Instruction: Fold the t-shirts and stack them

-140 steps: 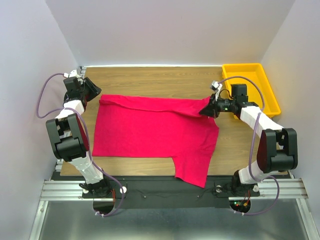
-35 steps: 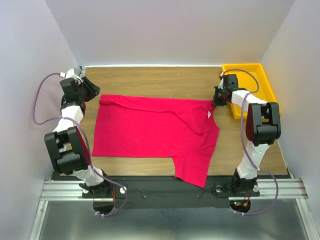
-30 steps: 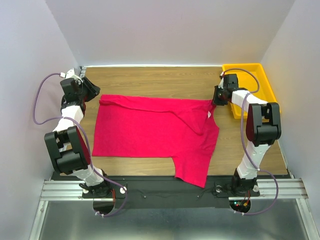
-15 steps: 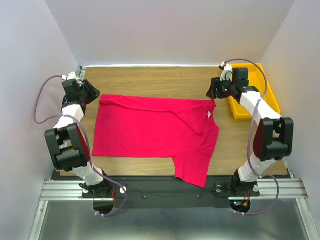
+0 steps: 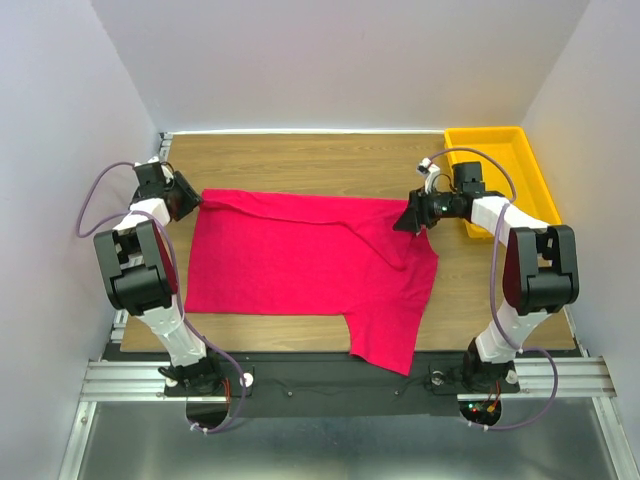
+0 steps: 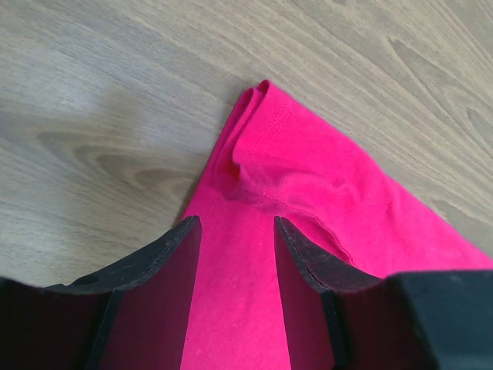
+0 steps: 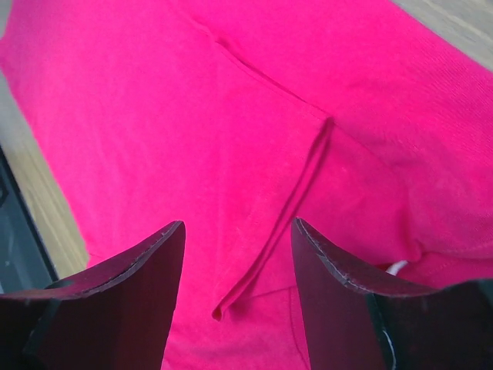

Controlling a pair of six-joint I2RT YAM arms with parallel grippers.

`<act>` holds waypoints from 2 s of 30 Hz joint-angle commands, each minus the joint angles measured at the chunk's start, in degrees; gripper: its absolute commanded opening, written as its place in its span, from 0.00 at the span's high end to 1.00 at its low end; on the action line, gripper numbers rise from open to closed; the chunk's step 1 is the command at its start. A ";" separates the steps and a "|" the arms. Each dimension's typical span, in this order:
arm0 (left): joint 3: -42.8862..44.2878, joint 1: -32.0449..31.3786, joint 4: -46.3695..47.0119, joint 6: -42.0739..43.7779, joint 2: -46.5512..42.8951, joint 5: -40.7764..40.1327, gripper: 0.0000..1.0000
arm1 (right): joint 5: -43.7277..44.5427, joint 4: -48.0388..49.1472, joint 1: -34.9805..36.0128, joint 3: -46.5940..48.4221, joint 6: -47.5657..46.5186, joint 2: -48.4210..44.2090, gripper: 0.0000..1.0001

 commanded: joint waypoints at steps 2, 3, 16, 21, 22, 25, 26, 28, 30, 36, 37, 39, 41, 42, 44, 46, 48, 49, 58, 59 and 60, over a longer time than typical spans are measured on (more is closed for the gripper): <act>2.05 -0.12 0.91 -1.30 -0.74 0.49 0.46 | -4.35 1.43 -0.26 0.53 -1.52 -0.49 0.37; 3.01 -0.12 0.83 -1.65 -0.48 0.57 0.46 | -4.52 1.43 -0.18 0.44 -1.61 -0.32 0.37; 14.79 -1.97 -9.89 1.14 9.45 0.66 0.31 | -4.08 1.34 -0.18 0.17 -1.44 0.12 0.38; 13.84 -2.85 -12.88 3.26 9.29 -0.74 0.33 | -3.47 1.34 -0.18 0.26 -1.26 -0.23 0.38; 13.22 -2.93 -12.88 3.26 7.80 -1.27 0.34 | -3.47 1.34 -0.18 0.26 -1.35 -0.23 0.38; 10.15 -3.20 -12.80 3.18 4.20 -4.43 0.35 | -3.47 1.34 -0.18 0.17 -1.26 -0.58 0.38; 9.36 -3.20 -12.88 3.26 3.49 -5.13 0.35 | -3.47 1.34 -0.18 0.17 -1.35 -0.58 0.38; 7.86 -3.20 -13.85 4.05 2.25 -7.34 0.35 | -3.47 1.34 -0.18 0.26 -1.26 -0.76 0.38; 6.72 -3.11 -14.64 5.02 1.90 -8.65 0.35 | -3.55 1.34 -0.18 0.26 -1.09 -1.02 0.38; 6.72 -3.11 -16.58 5.81 3.48 -11.55 0.34 | -3.47 1.34 -0.18 0.26 -1.08 -1.99 0.38; 6.80 -3.20 -16.23 5.55 2.96 -11.99 0.33 | -3.29 1.34 -0.18 0.26 -1.08 -2.16 0.38; 7.58 -3.11 -15.96 5.55 2.25 -12.61 0.32 | -3.03 1.34 -0.26 0.00 -1.35 -2.51 0.38; 7.77 -3.11 -15.26 5.55 -0.28 -12.87 0.31 | -2.85 1.34 -0.26 -0.09 -1.52 -2.60 0.38; 7.59 -3.11 -14.56 5.55 -1.60 -12.61 0.30 | -2.85 1.26 -0.26 -0.09 -1.44 -2.52 0.38; 6.19 -3.20 -11.93 4.85 -5.98 -10.95 0.29 | -2.59 1.34 -0.26 0.09 -1.09 -2.17 0.38; 4.09 -3.11 -9.12 4.06 -9.42 -9.19 0.27 | -2.15 1.43 -0.18 0.35 0.22 -1.64 0.39; 3.20 -3.20 -8.49 3.35 -9.71 -6.55 0.27 | 1.34 1.78 -0.26 1.40 4.16 -0.42 0.41; 3.28 -3.20 -8.66 3.35 -9.36 -5.15 0.27 | 3.28 2.04 -0.35 1.67 5.93 0.03 0.41; 3.81 -3.11 -7.53 2.91 -1.81 -4.44 0.27 | 15.17 5.65 -0.79 1.14 14.56 1.52 0.52; 4.16 -3.11 -7.52 2.82 -1.27 -4.18 0.28 | 14.82 5.65 -0.79 1.23 14.56 1.88 0.52; 4.77 -3.02 -7.35 2.74 -0.74 -3.91 0.28 | 14.29 5.65 -0.79 1.49 14.65 2.49 0.53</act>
